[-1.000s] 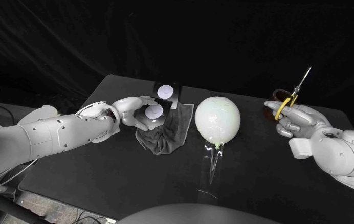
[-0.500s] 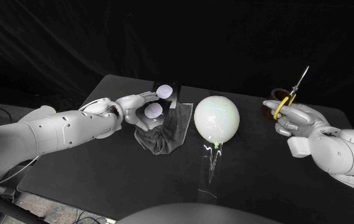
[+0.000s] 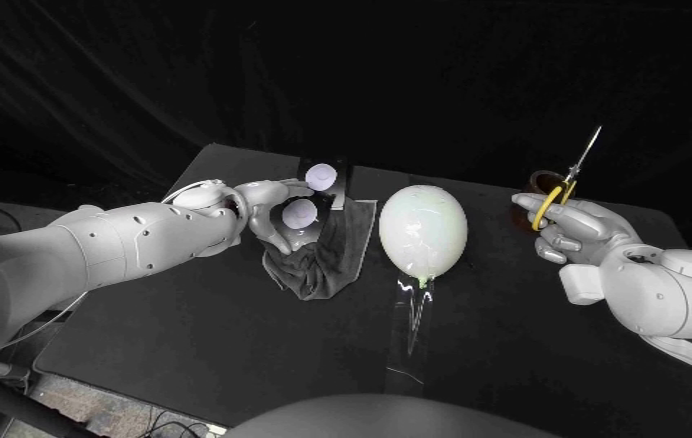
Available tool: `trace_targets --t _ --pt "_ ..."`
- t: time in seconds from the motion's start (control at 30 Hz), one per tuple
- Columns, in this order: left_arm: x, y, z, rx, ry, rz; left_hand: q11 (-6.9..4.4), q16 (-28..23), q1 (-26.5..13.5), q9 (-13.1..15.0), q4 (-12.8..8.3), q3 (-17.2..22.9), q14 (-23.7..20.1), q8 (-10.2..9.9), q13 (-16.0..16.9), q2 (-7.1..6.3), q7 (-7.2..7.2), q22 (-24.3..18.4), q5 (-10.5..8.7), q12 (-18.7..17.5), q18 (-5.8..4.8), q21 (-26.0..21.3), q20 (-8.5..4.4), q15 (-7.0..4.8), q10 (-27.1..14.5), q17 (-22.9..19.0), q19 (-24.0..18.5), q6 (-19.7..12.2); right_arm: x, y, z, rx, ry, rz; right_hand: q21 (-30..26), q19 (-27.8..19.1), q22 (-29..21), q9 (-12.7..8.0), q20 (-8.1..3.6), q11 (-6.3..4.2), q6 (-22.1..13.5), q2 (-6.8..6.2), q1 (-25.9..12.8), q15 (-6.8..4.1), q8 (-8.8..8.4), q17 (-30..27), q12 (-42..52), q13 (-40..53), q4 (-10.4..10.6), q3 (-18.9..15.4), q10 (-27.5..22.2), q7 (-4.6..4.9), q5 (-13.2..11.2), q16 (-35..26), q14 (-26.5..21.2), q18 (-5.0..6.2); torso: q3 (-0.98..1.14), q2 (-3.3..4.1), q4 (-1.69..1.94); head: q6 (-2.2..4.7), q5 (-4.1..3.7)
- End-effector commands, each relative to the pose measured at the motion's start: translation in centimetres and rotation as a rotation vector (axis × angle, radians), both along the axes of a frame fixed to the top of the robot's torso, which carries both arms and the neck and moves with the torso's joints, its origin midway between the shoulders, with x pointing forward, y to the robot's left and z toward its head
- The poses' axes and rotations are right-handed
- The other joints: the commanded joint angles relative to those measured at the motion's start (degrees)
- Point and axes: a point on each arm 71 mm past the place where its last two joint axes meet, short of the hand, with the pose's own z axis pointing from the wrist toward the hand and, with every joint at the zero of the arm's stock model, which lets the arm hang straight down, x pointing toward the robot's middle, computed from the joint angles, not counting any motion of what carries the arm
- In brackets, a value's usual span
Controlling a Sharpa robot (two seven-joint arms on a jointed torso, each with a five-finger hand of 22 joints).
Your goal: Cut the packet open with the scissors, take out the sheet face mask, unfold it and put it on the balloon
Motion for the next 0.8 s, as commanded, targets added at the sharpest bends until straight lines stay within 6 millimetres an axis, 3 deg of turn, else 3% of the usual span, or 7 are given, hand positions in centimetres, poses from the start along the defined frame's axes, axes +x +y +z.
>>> trace_targets --t 0.03,0.2,0.23,0.27,0.4,0.63,0.8 --pt "-0.60 -0.27 -1.82 0.082 0.106 -0.004 0.22 0.3 0.2 0.1 -0.2 0.2 0.6 0.3 0.1 0.72 0.60 0.1 0.19 0.3 -0.53 -0.3 -0.37 -0.01 0.5 0.1 0.0 0.1 0.01 0.20 0.10 0.005 -0.013 0.022 0.3 0.4 1.8 0.0 -0.16 -0.60 2.4 0.09 -0.6 -0.41 0.17 10.2 26.0 10.1 -0.1 0.2 22.4 2.08 0.2 0.2 4.8 0.88 -0.02 -0.05 -0.03 -0.07 -0.03" --pt "-0.47 -0.24 -1.99 0.092 0.127 -0.003 1.44 0.7 0.5 0.5 -0.2 1.2 2.3 0.6 0.5 0.83 1.85 0.0 0.27 0.7 -0.49 -0.3 -0.42 -0.18 2.5 0.7 -0.2 1.3 0.00 0.21 0.09 0.006 -0.013 0.022 0.3 0.4 1.7 0.0 -0.16 -0.60 2.4 0.12 -0.6 -0.41 0.16 10.2 26.0 10.2 -0.1 0.2 22.4 2.09 0.2 0.2 4.8 0.89 0.03 -0.06 0.00 -0.20 -0.03" --pt "-0.46 -0.27 -2.01 0.091 0.130 -0.005 2.28 0.9 0.6 0.7 -0.2 1.9 3.0 0.7 0.6 0.84 2.40 0.1 0.29 1.0 -0.50 -0.3 -0.40 -0.44 3.5 0.9 -0.2 2.0 0.00 0.22 0.09 0.006 -0.013 0.022 0.3 0.4 1.7 0.0 -0.16 -0.60 2.4 0.12 -0.6 -0.41 0.16 10.2 26.0 10.2 -0.1 0.2 22.4 2.09 0.2 0.2 4.8 0.89 0.03 -0.06 0.01 -0.20 -0.05" --pt "-0.46 -0.29 -2.02 0.091 0.131 -0.006 3.92 1.3 1.1 1.0 -0.2 2.4 3.9 1.1 0.8 0.88 4.09 0.1 0.33 1.4 -0.48 -0.3 -0.37 -0.71 4.8 1.1 -0.1 3.0 0.00 0.23 0.08 0.006 -0.012 0.023 0.3 0.4 1.7 0.0 -0.16 -0.60 2.4 0.12 -0.6 -0.41 0.16 10.2 26.0 10.2 -0.1 0.2 22.4 2.09 0.2 0.2 4.8 0.89 0.04 -0.06 0.04 -0.27 -0.03" --pt "-0.44 -0.38 -2.10 0.092 0.140 -0.008 6.08 2.1 1.9 1.6 -0.2 3.7 5.9 1.8 1.1 1.17 6.66 0.2 0.33 2.0 -0.27 -0.2 -0.40 0.65 7.1 1.7 0.2 4.9 -0.01 0.29 0.05 0.007 -0.012 0.024 0.3 0.4 1.7 0.0 -0.16 -0.60 2.4 0.12 -0.6 -0.41 0.16 10.2 26.0 10.2 -0.1 0.2 22.4 2.09 0.2 0.2 4.8 0.89 0.05 -0.10 0.05 -0.24 0.09" --pt "-0.34 -0.50 -2.38 0.101 0.156 -0.005 7.63 2.9 2.4 2.4 -0.2 6.1 8.2 2.6 1.2 2.18 8.25 0.5 0.33 2.5 0.24 0.3 -0.45 2.01 9.7 2.3 1.5 7.3 -0.05 0.32 0.02 0.008 -0.010 0.026 0.4 0.4 1.8 0.0 -0.16 -0.59 2.4 0.17 -0.7 -0.41 0.15 10.3 26.1 10.2 -0.1 0.2 22.5 2.09 0.2 0.2 4.8 0.86 0.00 -0.05 -0.03 -0.34 0.12" --pt "-0.30 -0.55 -2.52 0.106 0.162 -0.001 8.02 3.1 2.6 2.8 -0.2 8.2 8.9 3.1 1.2 3.99 8.64 0.6 0.21 2.5 0.30 0.6 -0.52 2.40 11.1 2.5 2.0 8.4 -0.07 0.31 0.02 0.009 -0.010 0.026 0.4 0.4 1.8 0.0 -0.16 -0.59 2.4 0.17 -0.7 -0.41 0.15 10.3 26.1 10.2 -0.1 0.2 22.5 2.09 0.2 0.2 4.8 0.86 0.00 -0.05 0.03 -0.35 0.26"
